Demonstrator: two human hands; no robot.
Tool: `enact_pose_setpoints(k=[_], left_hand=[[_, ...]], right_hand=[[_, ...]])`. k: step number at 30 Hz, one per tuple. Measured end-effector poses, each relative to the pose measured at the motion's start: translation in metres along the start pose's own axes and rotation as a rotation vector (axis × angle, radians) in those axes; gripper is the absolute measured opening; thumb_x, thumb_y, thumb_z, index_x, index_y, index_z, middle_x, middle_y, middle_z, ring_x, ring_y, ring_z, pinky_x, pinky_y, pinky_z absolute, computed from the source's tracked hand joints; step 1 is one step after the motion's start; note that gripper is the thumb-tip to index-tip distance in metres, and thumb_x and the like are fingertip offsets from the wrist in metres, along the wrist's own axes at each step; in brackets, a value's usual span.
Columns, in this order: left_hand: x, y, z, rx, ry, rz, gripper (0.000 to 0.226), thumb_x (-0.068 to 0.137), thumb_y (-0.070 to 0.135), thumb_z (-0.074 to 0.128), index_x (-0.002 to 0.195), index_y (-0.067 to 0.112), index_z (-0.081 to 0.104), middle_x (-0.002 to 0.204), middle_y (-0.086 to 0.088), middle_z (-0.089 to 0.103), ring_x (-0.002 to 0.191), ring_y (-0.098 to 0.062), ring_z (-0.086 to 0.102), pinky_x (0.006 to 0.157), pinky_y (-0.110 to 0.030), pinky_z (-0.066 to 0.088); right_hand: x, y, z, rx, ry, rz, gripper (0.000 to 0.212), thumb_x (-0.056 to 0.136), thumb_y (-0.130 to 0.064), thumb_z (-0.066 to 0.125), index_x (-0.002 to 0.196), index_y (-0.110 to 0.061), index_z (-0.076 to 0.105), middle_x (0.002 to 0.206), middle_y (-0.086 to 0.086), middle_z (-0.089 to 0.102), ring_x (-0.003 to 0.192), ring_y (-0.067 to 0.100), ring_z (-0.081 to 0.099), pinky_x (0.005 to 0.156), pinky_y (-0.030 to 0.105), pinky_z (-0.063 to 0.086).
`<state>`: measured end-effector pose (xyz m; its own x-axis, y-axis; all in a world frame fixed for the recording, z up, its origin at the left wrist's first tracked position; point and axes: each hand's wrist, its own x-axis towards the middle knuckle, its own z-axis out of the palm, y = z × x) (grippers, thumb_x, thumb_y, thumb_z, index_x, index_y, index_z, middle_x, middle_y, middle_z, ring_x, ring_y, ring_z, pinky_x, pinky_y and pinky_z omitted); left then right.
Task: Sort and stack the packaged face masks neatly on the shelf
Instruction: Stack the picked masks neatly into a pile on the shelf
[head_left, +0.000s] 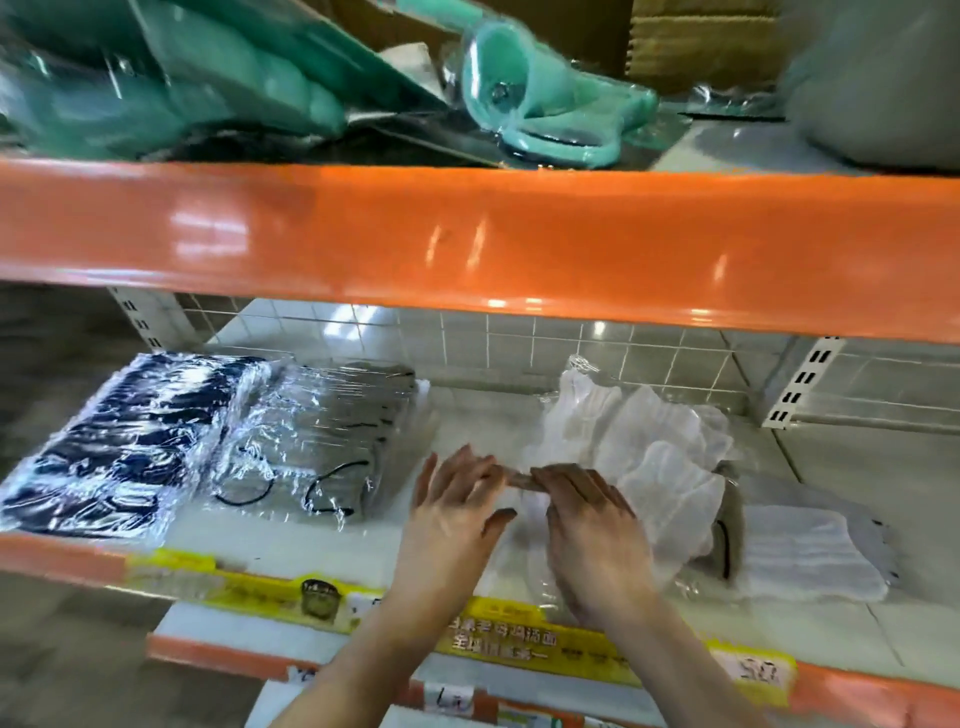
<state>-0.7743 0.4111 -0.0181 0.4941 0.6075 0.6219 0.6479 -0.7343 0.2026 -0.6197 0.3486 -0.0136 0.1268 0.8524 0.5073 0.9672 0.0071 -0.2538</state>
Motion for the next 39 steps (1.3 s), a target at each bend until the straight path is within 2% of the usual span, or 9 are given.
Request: enact_pose_setpoints(k=[7,10,13,18,21,28,32,35,39], left_hand=[[-0.005,-0.062,-0.036,-0.030,0.051,-0.006,0.012,0.080,0.012,0.063,0.087,0.016,0.072,0.089,0.002,0.071,0.085,-0.020,0.067,0.077,-0.034,0.054],[-0.006,-0.088,-0.050,-0.013,0.063,-0.061,0.012,0.084,0.017,0.059,0.085,0.017,0.070,0.088,0.003,0.070,0.077,-0.020,0.066,0.061,-0.028,0.051],[-0.006,-0.115,-0.064,-0.019,0.134,-0.075,0.022,0.090,0.021,0.051,0.088,0.014,0.072,0.089,0.002,0.071,0.077,-0.019,0.063,0.065,-0.028,0.046],[-0.011,-0.151,-0.082,-0.061,0.236,-0.031,0.020,0.090,0.014,0.053,0.090,0.008,0.072,0.100,-0.001,0.071,0.095,-0.016,0.063,0.082,-0.029,0.048],[-0.017,-0.172,-0.088,-0.051,0.266,-0.034,0.023,0.089,0.012,0.049,0.089,0.007,0.072,0.102,-0.001,0.071,0.101,-0.015,0.061,0.087,-0.031,0.047],[-0.055,-0.224,-0.087,0.022,0.141,-0.071,0.018,0.085,0.011,0.044,0.086,0.008,0.062,0.092,-0.009,0.067,0.088,-0.023,0.055,0.080,-0.032,0.040],[-0.074,-0.235,-0.087,0.025,-0.018,-0.086,0.010,0.078,0.015,0.045,0.082,0.015,0.054,0.088,-0.002,0.058,0.080,-0.023,0.049,0.068,-0.033,0.036],[-0.082,-0.242,-0.086,0.039,-0.154,-0.111,0.011,0.077,0.021,0.046,0.082,0.016,0.055,0.094,0.001,0.054,0.083,-0.024,0.051,0.065,-0.036,0.045],[-0.079,-0.242,-0.084,0.091,-0.263,-0.160,0.034,0.073,0.047,0.049,0.089,0.020,0.060,0.107,0.003,0.057,0.098,-0.022,0.050,0.076,-0.036,0.048]], right_hand=[[0.019,-0.053,0.030,0.014,0.054,-0.051,0.040,0.063,0.000,0.061,0.098,-0.017,0.070,0.098,-0.004,0.065,0.086,0.020,0.063,0.068,0.031,0.052],[0.026,-0.071,0.040,0.039,0.079,-0.039,0.042,0.062,0.005,0.065,0.097,-0.018,0.070,0.094,-0.005,0.065,0.082,0.019,0.064,0.069,0.030,0.052],[0.033,-0.082,0.047,0.063,0.140,0.024,0.039,0.064,0.008,0.069,0.095,-0.016,0.070,0.090,-0.004,0.068,0.077,0.018,0.065,0.070,0.028,0.050],[0.045,-0.110,0.052,0.107,0.309,-0.043,0.035,0.079,-0.004,0.046,0.101,-0.011,0.072,0.100,0.000,0.070,0.094,0.016,0.060,0.085,0.026,0.045],[0.051,-0.126,0.062,0.125,0.309,-0.118,0.039,0.071,0.007,0.054,0.102,-0.008,0.072,0.104,0.002,0.070,0.100,0.018,0.060,0.092,0.027,0.044],[0.041,-0.153,0.107,0.178,0.105,-0.239,0.041,0.070,-0.004,0.055,0.103,-0.017,0.074,0.108,-0.003,0.070,0.100,0.015,0.064,0.091,0.030,0.047],[0.031,-0.158,0.123,0.126,-0.060,-0.221,0.037,0.067,-0.014,0.063,0.101,-0.022,0.076,0.108,-0.007,0.071,0.098,0.012,0.066,0.084,0.027,0.054],[0.030,-0.165,0.120,0.071,-0.147,-0.164,0.036,0.085,-0.040,0.046,0.105,-0.027,0.074,0.112,-0.010,0.069,0.101,0.011,0.065,0.082,0.027,0.056],[0.030,-0.176,0.114,-0.009,-0.180,-0.127,0.044,0.082,-0.055,0.042,0.101,-0.030,0.072,0.114,-0.008,0.068,0.103,0.013,0.064,0.084,0.028,0.054]])
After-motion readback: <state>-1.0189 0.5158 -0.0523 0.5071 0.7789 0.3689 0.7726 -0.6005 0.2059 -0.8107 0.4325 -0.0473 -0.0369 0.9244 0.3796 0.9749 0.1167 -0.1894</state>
